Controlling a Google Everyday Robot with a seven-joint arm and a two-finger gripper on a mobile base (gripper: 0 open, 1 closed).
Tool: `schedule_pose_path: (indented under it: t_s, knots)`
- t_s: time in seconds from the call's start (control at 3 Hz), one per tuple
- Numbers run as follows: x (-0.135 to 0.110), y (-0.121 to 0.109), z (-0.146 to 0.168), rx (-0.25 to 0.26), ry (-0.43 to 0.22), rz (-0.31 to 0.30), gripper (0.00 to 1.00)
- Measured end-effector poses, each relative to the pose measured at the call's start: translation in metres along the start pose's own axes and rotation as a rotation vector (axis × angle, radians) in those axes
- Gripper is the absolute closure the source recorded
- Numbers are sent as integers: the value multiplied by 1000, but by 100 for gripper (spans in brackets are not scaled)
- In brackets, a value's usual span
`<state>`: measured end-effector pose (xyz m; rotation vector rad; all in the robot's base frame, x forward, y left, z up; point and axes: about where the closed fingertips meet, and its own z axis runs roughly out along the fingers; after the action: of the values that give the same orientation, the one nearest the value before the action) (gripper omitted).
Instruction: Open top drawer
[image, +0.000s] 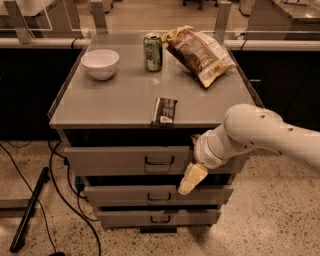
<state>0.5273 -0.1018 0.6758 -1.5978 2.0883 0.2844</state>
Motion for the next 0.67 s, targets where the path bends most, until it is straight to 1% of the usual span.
schedule_pose_path:
  t_s: [0.33,0.67]
  knots:
    - [-3,-10,12,-15,11,-19,0]
    - [-5,-15,18,-36,24,-38,0]
